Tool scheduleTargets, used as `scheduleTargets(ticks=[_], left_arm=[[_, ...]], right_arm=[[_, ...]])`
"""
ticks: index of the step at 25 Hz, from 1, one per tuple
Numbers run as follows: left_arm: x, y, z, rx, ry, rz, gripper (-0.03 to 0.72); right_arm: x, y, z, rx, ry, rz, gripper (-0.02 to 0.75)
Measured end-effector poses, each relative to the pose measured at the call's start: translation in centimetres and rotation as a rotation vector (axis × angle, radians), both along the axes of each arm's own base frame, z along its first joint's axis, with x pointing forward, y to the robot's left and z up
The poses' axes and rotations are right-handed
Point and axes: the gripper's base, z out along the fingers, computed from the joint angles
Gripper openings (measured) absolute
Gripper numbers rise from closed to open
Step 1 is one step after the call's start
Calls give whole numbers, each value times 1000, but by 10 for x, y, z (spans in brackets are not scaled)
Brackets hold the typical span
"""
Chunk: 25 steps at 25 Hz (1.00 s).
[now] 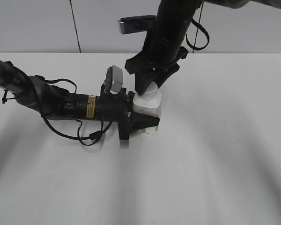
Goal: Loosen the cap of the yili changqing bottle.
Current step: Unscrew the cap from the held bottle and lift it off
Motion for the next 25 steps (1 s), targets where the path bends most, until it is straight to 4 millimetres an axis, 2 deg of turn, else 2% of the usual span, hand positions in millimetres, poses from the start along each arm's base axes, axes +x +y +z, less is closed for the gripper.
scheduleTargets(ticks=[5, 15, 25], left_arm=[[0, 0, 0, 0, 0, -1, 398], [0, 0, 0, 1, 0, -2, 398], [0, 0, 0, 2, -1, -3, 397]], right_arm=[[0, 0, 0, -4, -85, 283, 398], [0, 1, 1, -10, -211, 696, 396], [0, 0, 1, -22, -236, 779, 396]])
